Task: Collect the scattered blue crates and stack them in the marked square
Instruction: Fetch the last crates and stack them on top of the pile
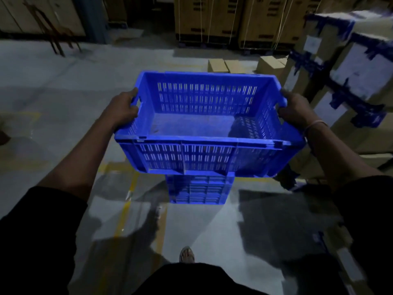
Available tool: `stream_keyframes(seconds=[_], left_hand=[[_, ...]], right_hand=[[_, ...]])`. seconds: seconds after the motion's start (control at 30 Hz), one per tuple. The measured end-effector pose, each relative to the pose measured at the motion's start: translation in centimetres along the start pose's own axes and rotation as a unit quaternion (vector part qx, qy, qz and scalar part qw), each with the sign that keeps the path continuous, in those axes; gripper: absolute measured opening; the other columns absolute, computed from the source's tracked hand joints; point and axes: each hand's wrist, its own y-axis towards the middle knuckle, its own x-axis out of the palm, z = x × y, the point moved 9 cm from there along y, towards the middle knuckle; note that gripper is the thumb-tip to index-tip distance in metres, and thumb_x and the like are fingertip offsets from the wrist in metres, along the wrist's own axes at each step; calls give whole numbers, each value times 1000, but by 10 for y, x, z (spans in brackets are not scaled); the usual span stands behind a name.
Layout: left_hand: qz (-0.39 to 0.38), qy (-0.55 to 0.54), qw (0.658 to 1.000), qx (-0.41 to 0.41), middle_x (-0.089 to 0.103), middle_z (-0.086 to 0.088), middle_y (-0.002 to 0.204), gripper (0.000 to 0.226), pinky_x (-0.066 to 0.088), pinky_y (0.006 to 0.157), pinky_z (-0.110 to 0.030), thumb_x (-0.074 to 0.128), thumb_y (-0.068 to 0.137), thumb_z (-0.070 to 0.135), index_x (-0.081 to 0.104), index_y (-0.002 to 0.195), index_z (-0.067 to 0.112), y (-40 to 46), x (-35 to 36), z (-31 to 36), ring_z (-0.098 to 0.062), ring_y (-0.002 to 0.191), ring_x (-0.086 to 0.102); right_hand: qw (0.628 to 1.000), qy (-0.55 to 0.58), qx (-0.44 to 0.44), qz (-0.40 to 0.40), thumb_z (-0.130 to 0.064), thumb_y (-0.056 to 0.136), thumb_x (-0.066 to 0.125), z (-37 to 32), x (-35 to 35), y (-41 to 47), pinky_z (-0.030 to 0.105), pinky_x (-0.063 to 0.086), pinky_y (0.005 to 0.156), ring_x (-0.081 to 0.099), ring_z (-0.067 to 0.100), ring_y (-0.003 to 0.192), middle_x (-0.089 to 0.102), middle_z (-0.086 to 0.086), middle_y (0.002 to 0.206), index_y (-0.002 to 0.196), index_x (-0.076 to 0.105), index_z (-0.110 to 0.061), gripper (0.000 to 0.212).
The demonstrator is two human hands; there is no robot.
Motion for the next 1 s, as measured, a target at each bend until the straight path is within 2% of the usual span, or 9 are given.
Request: stream_keyframes(seconds=[0.07,0.13,0.27,0.33,0.47,0.53,0.63,0.8,1.0], left_hand=[[-2,-3,1000,-14,57,-18,141,78,47,100,-43,51,77,25,37,154,17,37,2,0,-34,122,60],[8,-2,1000,-13,54,-19,144,76,45,102,-41,55,81,18,36,154,15,69,3,5,-34,126,57],[-4,1,1000,-6,63,-19,131,74,48,88,-38,49,74,23,46,147,17,122,16,1,-35,111,64],[-15,5,1000,-5,65,-19,128,71,47,85,-36,48,73,23,48,144,17,145,26,-2,-36,110,65],[13,-2,1000,-17,61,-20,133,60,47,94,-39,54,87,9,48,146,12,191,40,-5,-37,117,62],[19,-3,1000,-16,59,-20,138,63,46,97,-40,54,86,13,45,149,14,216,42,-3,-37,120,60],[23,0,1000,-20,57,-21,140,63,46,98,-42,54,87,11,44,150,12,252,43,0,-37,122,59],[20,1,999,-35,60,-23,135,61,44,102,-40,54,91,10,43,150,8,295,53,-3,-38,122,59],[-4,42,998,-42,56,-24,139,61,43,102,-41,54,93,9,41,152,11,316,56,-9,-39,127,55]], right_hand=[[1000,4,11,-4,-8,91,57,4,8,41,48,42,105,50,40,128,49,23,143,153,30,-12,67],[1000,20,13,-14,-10,90,58,6,21,74,52,45,103,53,37,125,52,20,141,153,32,-16,68],[1000,0,11,-29,-13,91,57,18,42,129,47,45,99,53,39,124,52,20,140,150,37,-15,62],[999,-4,15,-34,-14,90,57,24,54,156,47,46,99,53,40,124,52,20,140,150,37,-15,63],[999,11,18,-23,-7,91,56,25,67,205,38,44,91,56,39,119,57,23,134,148,41,-10,59],[1000,10,15,-20,-10,91,56,27,69,229,36,43,86,57,40,118,57,23,134,150,36,-14,63],[1000,11,12,-23,-15,90,56,27,74,266,41,46,88,57,42,117,57,22,133,152,35,-17,66],[999,-3,12,-42,-9,89,54,21,86,309,48,47,98,55,43,120,57,23,134,151,37,-12,64],[998,-33,7,-45,-6,88,53,17,91,325,47,47,89,58,46,110,60,28,124,144,43,-6,57]])
